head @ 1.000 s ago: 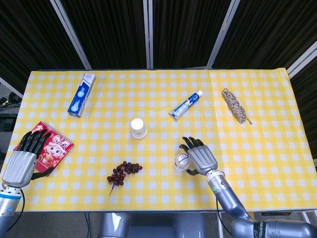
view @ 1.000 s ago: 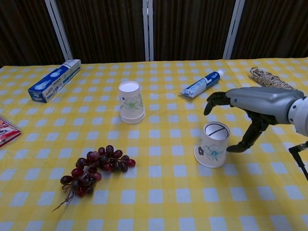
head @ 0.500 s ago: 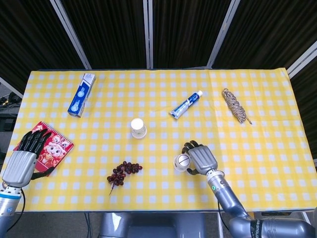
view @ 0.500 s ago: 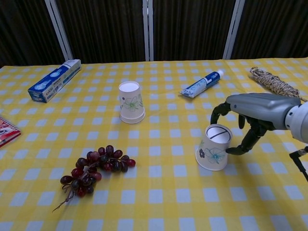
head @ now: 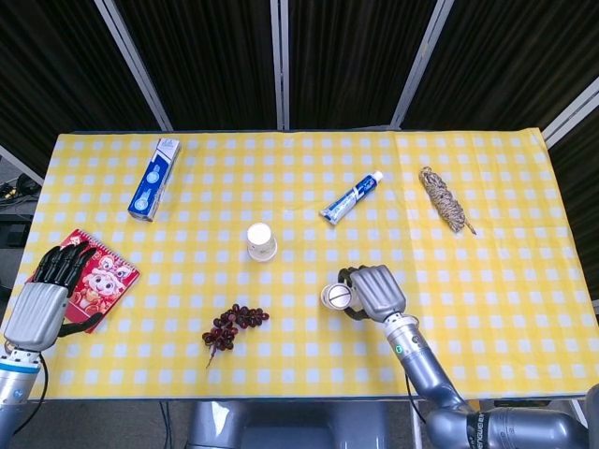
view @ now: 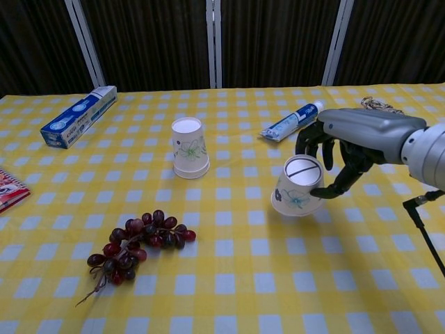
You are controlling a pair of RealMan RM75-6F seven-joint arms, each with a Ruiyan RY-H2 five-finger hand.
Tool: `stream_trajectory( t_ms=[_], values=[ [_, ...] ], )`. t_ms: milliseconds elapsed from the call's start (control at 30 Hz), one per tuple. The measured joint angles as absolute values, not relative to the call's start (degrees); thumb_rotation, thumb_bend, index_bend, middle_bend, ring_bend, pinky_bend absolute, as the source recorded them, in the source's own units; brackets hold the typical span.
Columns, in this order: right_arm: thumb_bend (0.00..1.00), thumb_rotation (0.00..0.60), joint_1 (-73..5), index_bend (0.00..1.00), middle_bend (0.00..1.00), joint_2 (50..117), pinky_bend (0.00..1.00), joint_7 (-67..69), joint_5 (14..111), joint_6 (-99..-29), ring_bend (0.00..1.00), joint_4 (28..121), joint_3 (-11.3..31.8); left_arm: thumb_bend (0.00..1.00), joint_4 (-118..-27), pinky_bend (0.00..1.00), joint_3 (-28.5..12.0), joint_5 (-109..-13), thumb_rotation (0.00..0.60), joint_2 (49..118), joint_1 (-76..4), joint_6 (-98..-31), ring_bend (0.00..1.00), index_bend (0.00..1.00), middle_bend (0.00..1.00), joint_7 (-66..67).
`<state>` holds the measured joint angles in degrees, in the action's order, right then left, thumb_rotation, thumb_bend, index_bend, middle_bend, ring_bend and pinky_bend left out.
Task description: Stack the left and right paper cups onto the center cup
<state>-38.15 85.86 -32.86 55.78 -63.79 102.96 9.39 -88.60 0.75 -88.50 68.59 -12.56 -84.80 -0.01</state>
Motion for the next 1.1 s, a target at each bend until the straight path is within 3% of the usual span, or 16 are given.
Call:
stream_trajectory(
  t_ms=[533, 1100],
  values=[
    [0.17, 0.6, -43.77, 0.58, 0.46, 79.62, 0.59, -33.27, 50.53, -65.86, 0.48, 110.23, 21.21, 0.11, -87.83, 0.0, -0.61, -86.9, 0.6, 68.86, -12.85, -82.06, 0.0, 0.02, 0.0, -0.3],
    [0.17, 0.6, -53.79, 0.56, 0.45, 88.13, 0.59, -32.23, 43.81, -63.91, 0.47, 101.08, 25.05, 0.11, -86.99, 0.0, -1.44, -86.0, 0.6, 68.76, -13.17, -79.99, 0.0, 0.02, 0.0, -1.74]
  ],
)
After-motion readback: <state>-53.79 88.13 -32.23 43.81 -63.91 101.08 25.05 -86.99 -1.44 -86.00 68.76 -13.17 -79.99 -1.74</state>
